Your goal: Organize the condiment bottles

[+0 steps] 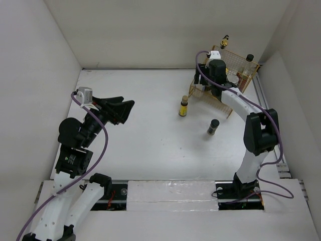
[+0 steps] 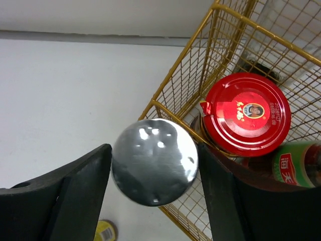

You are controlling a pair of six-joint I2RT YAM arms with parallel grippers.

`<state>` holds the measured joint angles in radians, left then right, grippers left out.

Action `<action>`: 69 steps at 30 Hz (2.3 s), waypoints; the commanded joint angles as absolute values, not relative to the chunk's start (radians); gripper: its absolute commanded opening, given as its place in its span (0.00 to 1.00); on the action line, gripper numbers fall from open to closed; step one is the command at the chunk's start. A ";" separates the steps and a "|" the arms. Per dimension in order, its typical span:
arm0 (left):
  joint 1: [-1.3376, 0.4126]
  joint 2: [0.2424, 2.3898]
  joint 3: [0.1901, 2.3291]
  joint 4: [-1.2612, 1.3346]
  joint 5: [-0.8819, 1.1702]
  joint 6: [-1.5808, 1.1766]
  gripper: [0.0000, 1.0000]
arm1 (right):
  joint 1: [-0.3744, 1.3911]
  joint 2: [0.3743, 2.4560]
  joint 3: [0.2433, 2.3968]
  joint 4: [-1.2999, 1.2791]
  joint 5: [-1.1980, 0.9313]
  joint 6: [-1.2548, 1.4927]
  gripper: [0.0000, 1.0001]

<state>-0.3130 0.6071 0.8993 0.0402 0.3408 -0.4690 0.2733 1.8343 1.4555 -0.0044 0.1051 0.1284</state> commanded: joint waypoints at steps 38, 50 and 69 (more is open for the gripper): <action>-0.314 0.614 0.917 0.080 0.304 -0.465 0.40 | 0.546 1.612 1.091 0.149 0.158 0.049 0.84; -0.314 0.614 0.917 0.080 0.314 -0.465 0.41 | 0.565 1.623 1.095 0.233 0.224 0.054 0.32; -0.314 0.614 0.917 0.089 0.345 -0.474 0.41 | 0.332 1.223 1.083 0.100 0.213 0.000 0.30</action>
<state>-0.3130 0.6140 0.8993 0.0402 0.3256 -0.4698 0.3923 1.2312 1.0286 0.0807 0.2253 0.0174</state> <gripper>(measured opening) 0.405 0.393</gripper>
